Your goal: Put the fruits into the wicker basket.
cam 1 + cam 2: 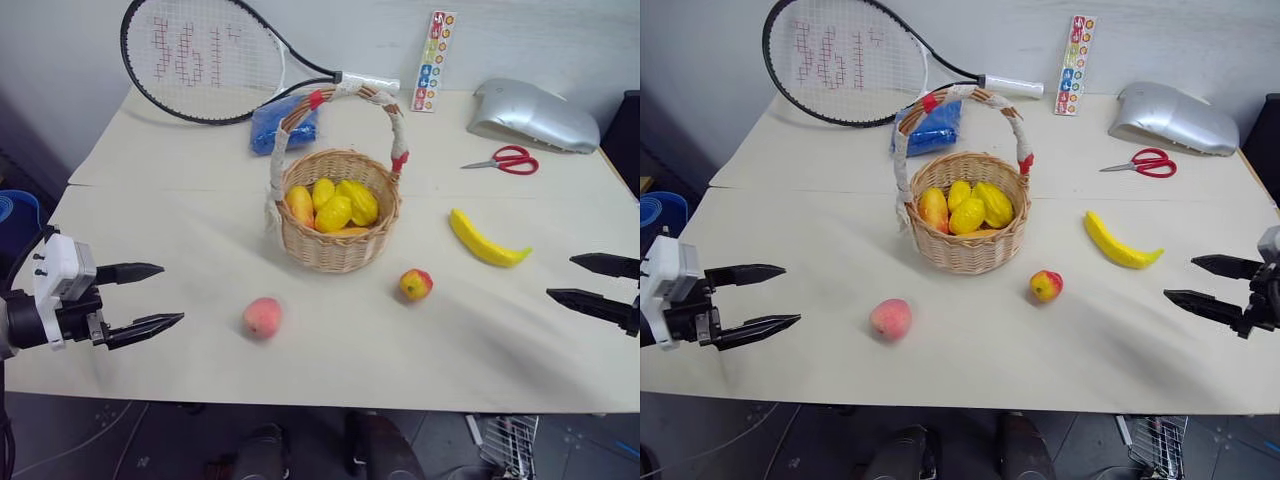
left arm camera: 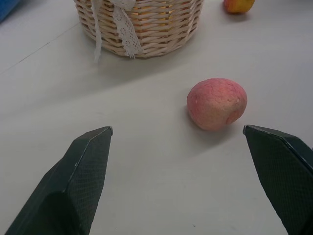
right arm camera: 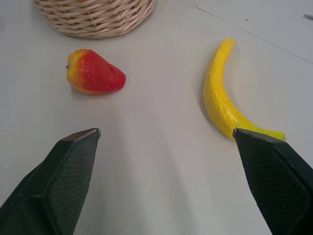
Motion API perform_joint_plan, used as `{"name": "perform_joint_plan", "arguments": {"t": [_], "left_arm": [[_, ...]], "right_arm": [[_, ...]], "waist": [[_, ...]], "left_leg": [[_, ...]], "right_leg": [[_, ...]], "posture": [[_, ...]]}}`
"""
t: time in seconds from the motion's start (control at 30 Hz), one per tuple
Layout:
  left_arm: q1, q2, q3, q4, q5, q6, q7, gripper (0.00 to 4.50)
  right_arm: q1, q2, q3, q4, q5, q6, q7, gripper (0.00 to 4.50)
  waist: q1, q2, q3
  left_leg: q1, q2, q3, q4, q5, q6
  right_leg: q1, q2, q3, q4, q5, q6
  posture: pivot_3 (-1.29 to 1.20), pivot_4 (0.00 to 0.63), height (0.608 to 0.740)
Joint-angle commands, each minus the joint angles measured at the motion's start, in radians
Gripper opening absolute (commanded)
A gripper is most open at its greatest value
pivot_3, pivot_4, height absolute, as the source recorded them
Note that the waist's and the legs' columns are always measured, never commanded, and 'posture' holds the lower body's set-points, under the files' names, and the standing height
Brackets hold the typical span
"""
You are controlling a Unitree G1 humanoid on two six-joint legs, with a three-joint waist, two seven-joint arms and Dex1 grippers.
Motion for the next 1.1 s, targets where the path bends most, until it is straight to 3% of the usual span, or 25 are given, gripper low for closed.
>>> {"name": "perform_joint_plan", "arguments": {"t": [0.03, 0.73, 0.87, 1.1], "left_arm": [[0.010, 0.000, 0.007, 0.000, 0.018, -0.030, -0.009, 4.50], [-0.104, -0.019, -0.112, 0.007, 0.025, -0.011, 0.048, 4.50], [-0.127, -0.023, -0.188, -0.060, 0.003, -0.001, 0.027, 4.50], [-0.197, -0.013, -0.375, -0.015, 0.123, -0.109, -0.023, 4.50]], "right_arm": [[0.020, -0.007, -0.039, -0.042, 0.013, 0.009, 0.000, 4.48], [0.036, 0.001, -0.062, -0.139, 0.043, 0.086, -0.090, 4.48], [0.087, 0.028, -0.061, -0.384, 0.215, 0.240, -0.075, 4.48], [0.078, 0.096, 0.009, -0.691, 0.318, 0.232, -0.173, 4.48]], "waist": [[0.000, 0.000, 0.000], [0.000, 0.000, 0.000], [0.000, 0.000, 0.000], [0.002, 0.000, 0.000]], "left_leg": [[0.000, 0.000, 0.000, 0.000, 0.000, 0.000], [0.001, 0.000, 0.001, 0.002, 0.001, 0.001], [0.001, 0.000, 0.001, 0.002, 0.001, 0.001], [0.001, 0.001, 0.001, 0.005, 0.002, 0.000]], "right_leg": [[0.000, 0.000, 0.000, 0.000, 0.000, 0.000], [0.001, 0.001, 0.001, 0.002, 0.001, 0.001], [0.001, 0.002, 0.001, 0.004, 0.001, 0.002], [0.002, 0.004, 0.001, 0.004, 0.002, 0.003]], "posture": [[0.00, 0.150, 0.740], [0.00, 0.150, 0.740], [0.00, 0.150, 0.740], [0.00, 0.150, 0.740]]}}
